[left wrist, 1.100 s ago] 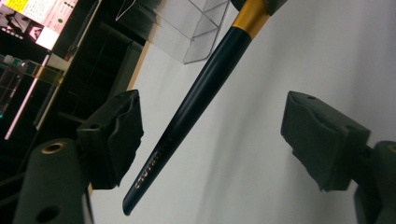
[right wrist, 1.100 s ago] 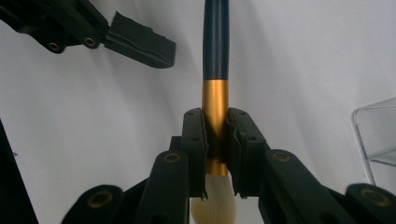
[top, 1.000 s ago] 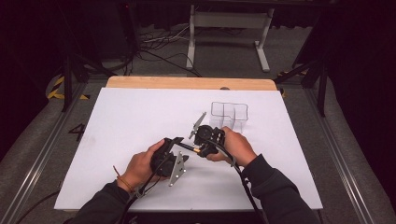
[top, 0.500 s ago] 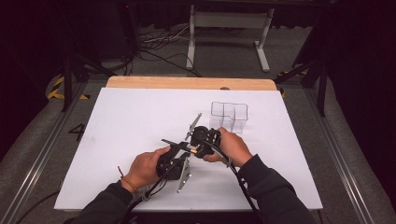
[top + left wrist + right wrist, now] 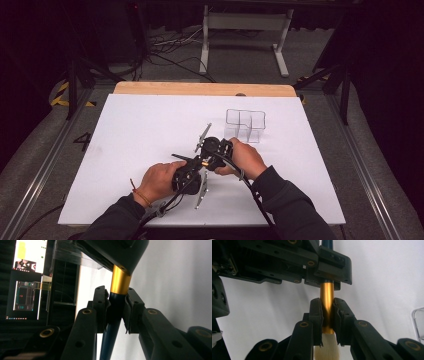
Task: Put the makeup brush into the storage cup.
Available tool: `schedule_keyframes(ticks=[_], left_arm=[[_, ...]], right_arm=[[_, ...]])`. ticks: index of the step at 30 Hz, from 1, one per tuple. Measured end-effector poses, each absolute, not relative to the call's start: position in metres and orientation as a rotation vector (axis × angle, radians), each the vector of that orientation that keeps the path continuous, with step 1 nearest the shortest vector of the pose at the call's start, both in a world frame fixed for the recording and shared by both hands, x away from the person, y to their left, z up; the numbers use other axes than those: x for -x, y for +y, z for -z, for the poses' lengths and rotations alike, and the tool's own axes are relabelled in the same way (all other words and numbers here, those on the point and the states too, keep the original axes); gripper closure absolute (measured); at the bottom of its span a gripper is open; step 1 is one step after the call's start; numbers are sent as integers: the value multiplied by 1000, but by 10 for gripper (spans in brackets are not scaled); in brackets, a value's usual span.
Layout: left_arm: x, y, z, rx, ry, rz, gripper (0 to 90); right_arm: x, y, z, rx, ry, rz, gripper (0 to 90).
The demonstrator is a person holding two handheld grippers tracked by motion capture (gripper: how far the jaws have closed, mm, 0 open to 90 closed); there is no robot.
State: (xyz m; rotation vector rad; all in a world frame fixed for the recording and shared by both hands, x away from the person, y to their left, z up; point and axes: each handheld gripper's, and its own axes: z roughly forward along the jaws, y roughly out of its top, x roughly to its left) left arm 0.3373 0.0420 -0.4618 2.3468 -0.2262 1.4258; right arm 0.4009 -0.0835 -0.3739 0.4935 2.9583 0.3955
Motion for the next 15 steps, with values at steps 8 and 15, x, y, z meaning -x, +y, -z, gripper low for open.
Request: schedule_keyframes(ticks=[8, 15], left_arm=[[-337, 39, 461, -2391, -268, -1459, 773], [-336, 38, 460, -2393, -252, -1456, 775]], right_arm=[[-400, -84, 373, -501, 2955, -400, 783], [-400, -86, 372, -511, 2958, -419, 779]])
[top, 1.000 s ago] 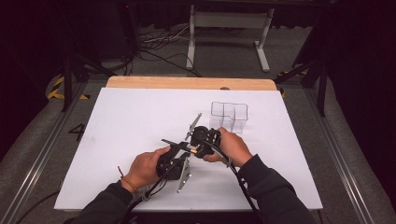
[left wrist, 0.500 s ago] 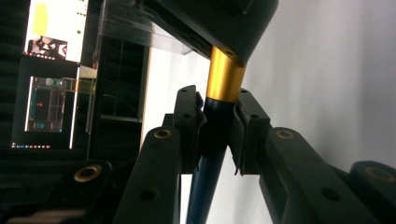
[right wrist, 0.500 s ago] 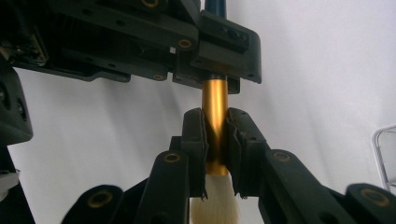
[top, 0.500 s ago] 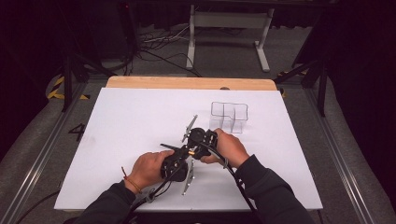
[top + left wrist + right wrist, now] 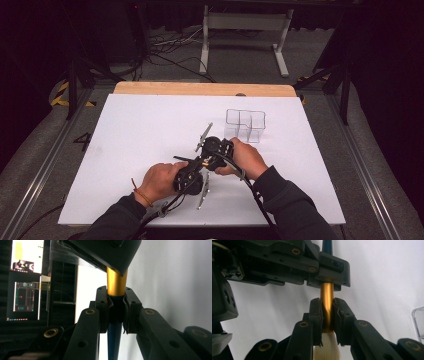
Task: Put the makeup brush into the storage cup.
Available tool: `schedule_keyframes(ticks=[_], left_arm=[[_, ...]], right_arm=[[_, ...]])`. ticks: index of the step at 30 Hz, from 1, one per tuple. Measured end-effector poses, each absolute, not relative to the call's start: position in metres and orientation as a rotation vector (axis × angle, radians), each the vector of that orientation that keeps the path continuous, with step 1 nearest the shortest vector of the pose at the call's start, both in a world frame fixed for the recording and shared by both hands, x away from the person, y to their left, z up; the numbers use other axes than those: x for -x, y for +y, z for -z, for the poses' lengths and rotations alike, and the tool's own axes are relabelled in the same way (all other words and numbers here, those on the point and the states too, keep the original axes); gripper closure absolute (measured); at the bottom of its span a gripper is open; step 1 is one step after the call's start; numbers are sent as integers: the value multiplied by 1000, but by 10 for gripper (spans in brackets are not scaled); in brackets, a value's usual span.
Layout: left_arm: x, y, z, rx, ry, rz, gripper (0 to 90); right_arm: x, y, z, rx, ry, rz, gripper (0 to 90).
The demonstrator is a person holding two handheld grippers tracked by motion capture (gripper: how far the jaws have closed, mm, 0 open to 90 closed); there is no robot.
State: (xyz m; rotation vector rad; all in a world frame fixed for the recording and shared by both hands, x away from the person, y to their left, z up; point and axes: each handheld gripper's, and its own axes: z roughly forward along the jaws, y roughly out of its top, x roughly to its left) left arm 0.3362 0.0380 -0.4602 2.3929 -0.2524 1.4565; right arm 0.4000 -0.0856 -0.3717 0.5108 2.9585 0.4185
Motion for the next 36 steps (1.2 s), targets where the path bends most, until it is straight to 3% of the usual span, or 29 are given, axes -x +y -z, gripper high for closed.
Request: schedule_keyframes(ticks=[6, 19, 26, 36], left_arm=[[-340, 43, 459, -2383, -208, -1394, 775], [-350, 62, 453, -2383, -63, -1251, 775], [-353, 67, 453, -2331, -1, -1206, 775], [-357, 76, 445, -2328, 46, -1171, 775]], right_arm=[[-400, -96, 365, -536, 2933, -514, 717], [-395, -137, 337, -521, 2672, -830, 421], [-392, -165, 330, -554, 2512, -971, 377], [-382, -196, 345, -550, 2340, -1082, 341]])
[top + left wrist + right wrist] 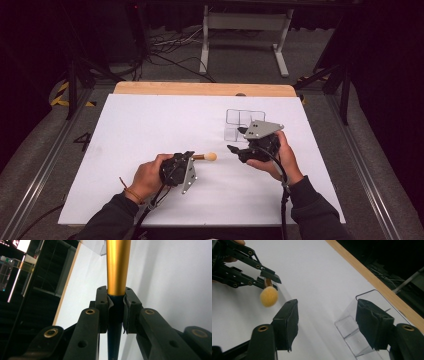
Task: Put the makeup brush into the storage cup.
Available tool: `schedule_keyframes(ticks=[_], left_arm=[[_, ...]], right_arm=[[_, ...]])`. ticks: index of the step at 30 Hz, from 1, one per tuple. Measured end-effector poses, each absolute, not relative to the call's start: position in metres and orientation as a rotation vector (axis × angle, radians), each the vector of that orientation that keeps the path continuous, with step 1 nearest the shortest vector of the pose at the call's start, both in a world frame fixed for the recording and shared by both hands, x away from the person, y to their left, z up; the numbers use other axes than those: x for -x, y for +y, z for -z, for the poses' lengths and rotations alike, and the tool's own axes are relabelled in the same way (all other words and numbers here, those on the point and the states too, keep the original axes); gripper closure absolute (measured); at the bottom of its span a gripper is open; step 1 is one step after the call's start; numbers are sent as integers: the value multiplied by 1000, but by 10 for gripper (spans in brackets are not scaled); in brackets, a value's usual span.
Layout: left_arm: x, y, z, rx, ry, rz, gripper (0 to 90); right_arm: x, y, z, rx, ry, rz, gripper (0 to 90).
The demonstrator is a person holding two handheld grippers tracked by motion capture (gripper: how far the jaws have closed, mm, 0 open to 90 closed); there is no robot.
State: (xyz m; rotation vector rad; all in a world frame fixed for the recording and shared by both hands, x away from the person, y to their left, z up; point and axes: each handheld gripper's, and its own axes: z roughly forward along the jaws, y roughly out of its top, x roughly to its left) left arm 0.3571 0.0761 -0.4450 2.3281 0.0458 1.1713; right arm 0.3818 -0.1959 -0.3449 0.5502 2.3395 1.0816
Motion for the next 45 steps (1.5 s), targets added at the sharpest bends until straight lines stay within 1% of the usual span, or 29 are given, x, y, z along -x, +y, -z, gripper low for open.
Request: schedule_keyframes(ticks=[3, 4, 5, 6, 8, 17, 20, 21, 25, 37, 45], left_arm=[[-358, 79, 443, -2337, 60, -1152, 775], [-360, 81, 442, -2320, 88, -1122, 775], [-360, 81, 442, -2320, 88, -1122, 775], [-361, 82, 441, -2292, 111, -1092, 775], [-361, 83, 440, -2283, 128, -1078, 775], [-366, 91, 434, -2246, 183, -1005, 775], [-370, 96, 432, -2207, 238, -918, 775], [-370, 96, 432, -2207, 238, -918, 775], [-373, 102, 430, -2170, 294, -829, 775], [-377, 108, 427, -2121, 338, -776, 775], [-378, 112, 424, -2098, 354, -744, 775]], right_arm=[[-379, -202, 348, -551, 2307, -1110, 338], [-376, -207, 352, -557, 2277, -1132, 328], [-376, -209, 353, -558, 2266, -1142, 315], [-375, -211, 355, -558, 2257, -1150, 312], [-374, -213, 356, -560, 2253, -1153, 312], [-368, -229, 367, -588, 2172, -1194, 242], [-364, -236, 372, -603, 2146, -1212, 220], [-364, -236, 372, -603, 2146, -1212, 220], [-360, -247, 379, -620, 2121, -1225, 207], [-353, -274, 396, -683, 2077, -1258, 183], [-347, -284, 409, -683, 2057, -1242, 154]])
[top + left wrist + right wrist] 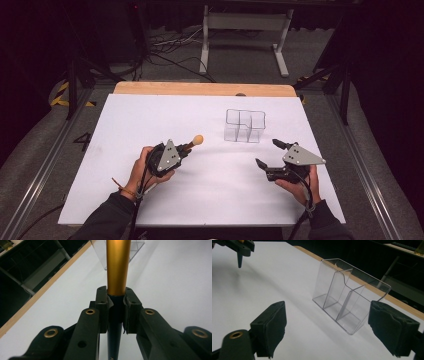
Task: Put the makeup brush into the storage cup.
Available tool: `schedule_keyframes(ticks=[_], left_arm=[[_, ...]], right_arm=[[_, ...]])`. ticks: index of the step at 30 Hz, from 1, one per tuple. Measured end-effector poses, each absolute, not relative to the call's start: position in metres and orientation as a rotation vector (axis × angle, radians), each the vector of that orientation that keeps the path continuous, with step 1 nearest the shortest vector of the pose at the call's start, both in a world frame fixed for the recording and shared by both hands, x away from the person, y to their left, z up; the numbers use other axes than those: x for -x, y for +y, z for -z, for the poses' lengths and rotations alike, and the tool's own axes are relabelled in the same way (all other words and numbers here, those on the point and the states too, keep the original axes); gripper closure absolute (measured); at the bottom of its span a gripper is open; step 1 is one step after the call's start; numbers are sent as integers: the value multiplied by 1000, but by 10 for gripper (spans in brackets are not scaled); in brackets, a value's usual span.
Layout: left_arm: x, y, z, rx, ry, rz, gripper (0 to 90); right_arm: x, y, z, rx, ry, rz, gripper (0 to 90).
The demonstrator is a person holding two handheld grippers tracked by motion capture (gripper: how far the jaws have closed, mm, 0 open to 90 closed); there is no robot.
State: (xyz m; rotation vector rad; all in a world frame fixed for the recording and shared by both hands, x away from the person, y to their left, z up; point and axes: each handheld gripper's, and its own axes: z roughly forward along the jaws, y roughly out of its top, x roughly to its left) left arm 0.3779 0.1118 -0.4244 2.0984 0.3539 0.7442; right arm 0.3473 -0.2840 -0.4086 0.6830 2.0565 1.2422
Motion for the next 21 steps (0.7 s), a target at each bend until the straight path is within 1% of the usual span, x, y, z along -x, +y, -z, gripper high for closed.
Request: schedule_keyframes(ticks=[13, 19, 21], left_arm=[[-382, 121, 417, -2010, 423, -638, 775], [-387, 132, 415, -1944, 474, -574, 775], [-388, 134, 415, -1934, 480, -572, 775]], right_arm=[[-342, -292, 424, -707, 2054, -1223, 153], [-339, -292, 428, -706, 2060, -1227, 147], [-338, -292, 429, -711, 2060, -1229, 146]])
